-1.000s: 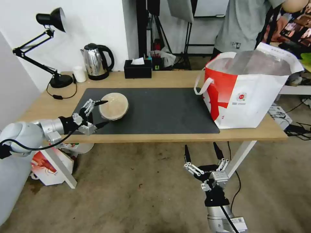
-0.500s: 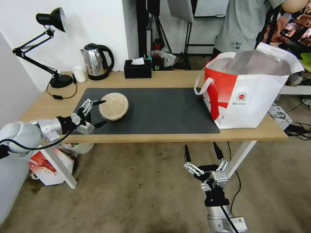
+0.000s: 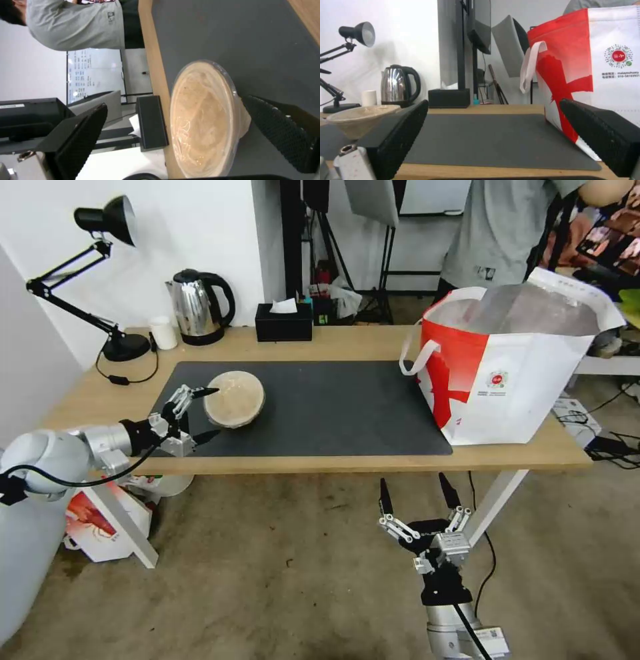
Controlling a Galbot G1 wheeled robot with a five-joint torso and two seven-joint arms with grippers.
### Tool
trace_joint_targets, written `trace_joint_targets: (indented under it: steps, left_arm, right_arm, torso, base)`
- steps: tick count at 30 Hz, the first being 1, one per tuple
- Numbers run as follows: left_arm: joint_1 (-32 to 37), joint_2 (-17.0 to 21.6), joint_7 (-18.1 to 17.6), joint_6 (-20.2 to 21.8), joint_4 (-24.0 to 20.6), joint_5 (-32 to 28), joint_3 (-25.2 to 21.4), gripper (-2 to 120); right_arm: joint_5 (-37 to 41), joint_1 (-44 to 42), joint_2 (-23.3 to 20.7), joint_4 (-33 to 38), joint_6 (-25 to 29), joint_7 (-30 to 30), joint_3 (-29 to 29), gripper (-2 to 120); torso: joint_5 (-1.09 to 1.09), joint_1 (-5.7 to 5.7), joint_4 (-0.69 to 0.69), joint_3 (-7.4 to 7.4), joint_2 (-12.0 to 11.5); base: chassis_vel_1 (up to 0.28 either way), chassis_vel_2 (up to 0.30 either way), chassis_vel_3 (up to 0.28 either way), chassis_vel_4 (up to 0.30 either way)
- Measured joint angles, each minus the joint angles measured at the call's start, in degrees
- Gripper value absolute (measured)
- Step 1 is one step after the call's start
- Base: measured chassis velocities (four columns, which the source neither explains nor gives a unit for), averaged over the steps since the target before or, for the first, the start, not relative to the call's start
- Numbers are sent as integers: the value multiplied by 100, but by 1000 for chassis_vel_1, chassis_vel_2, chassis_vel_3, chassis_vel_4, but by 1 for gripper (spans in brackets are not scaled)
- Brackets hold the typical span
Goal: Pick up the trash from the table and place it into the takeout bag.
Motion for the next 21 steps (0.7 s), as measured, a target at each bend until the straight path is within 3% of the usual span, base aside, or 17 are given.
trace_joint_targets:
  steps: [21]
  left_arm:
    - [-288, -226, 37, -20, 351, 345, 212, 100]
  right_arm:
    - [0, 0, 0, 0, 0, 0, 0, 100]
  torso:
    - [0, 0, 0, 0, 0]
  base:
    - [0, 0, 0, 0]
